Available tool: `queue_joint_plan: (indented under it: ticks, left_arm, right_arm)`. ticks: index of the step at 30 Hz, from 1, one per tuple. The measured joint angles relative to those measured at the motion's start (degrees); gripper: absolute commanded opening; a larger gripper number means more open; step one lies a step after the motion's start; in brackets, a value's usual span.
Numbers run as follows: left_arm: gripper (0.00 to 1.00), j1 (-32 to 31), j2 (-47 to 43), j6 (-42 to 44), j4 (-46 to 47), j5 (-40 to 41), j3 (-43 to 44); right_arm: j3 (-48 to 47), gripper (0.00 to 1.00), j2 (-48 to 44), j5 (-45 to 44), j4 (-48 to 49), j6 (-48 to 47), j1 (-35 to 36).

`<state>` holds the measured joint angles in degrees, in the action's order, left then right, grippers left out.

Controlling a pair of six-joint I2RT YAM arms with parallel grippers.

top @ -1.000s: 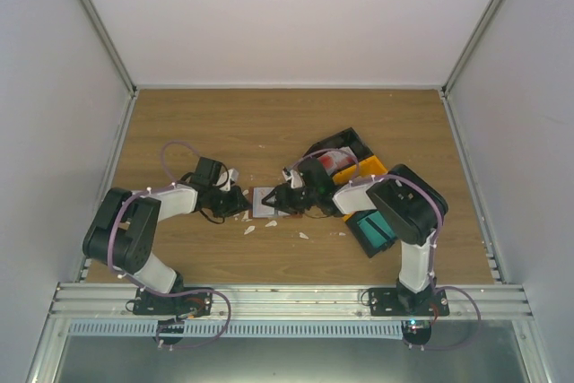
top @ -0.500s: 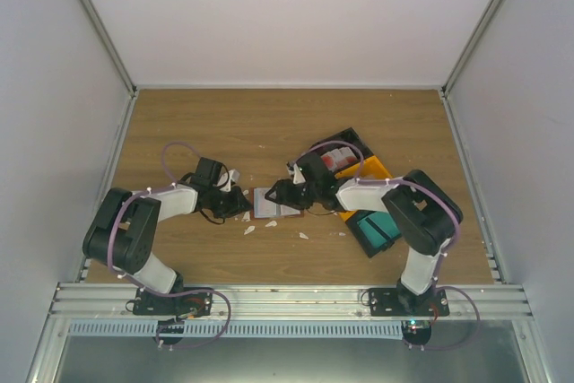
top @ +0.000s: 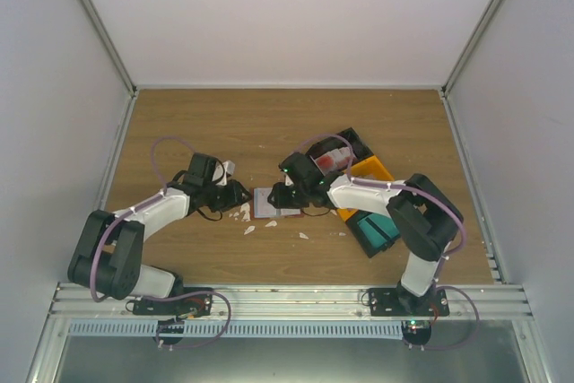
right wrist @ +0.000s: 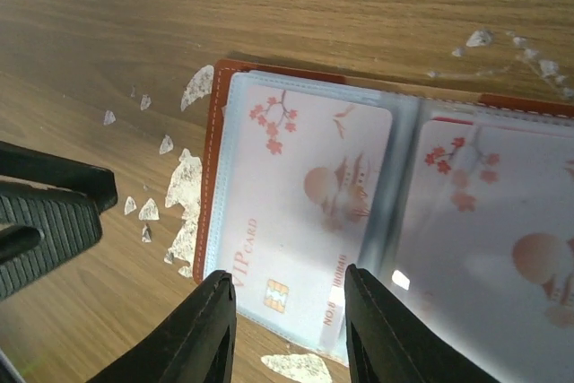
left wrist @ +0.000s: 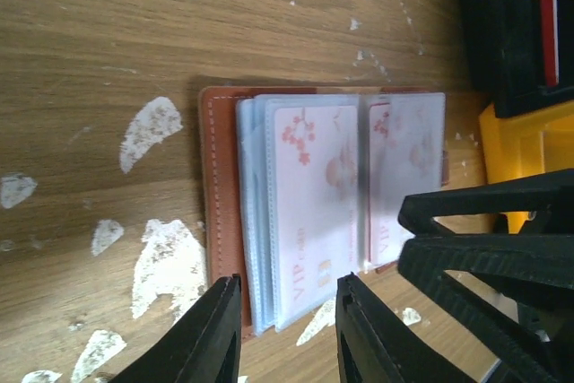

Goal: Put the credit cards into the card holder
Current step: Turn over the card slot in the card holder.

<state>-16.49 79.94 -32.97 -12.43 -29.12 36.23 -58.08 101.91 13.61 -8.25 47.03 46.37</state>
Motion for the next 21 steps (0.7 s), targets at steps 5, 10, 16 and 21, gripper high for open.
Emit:
queue_joint_plan:
  ticks: [5,10,16,21]
  left_arm:
    - [0.32,-0.02,0.04,-0.09,0.68,-3.13,0.00]
    - [0.28,-0.13,2.14,-0.66,2.43,-6.19,0.00]
    - [0.27,-0.20,4.90,-0.92,4.15,-8.63,-0.02]
    - [0.27,-0.20,6.32,-0.92,5.14,-10.03,-0.02]
  right_arm:
    - [-4.35,0.27,2.25,-4.22,-5.07,-2.40,1.79]
    - [-5.68,0.19,5.35,-5.64,-7.85,-4.00,1.95]
    - [-6.86,0.11,6.80,-6.27,-9.20,-4.28,2.01]
    - [-6.97,0.05,6.84,-7.39,-9.94,-4.07,2.08]
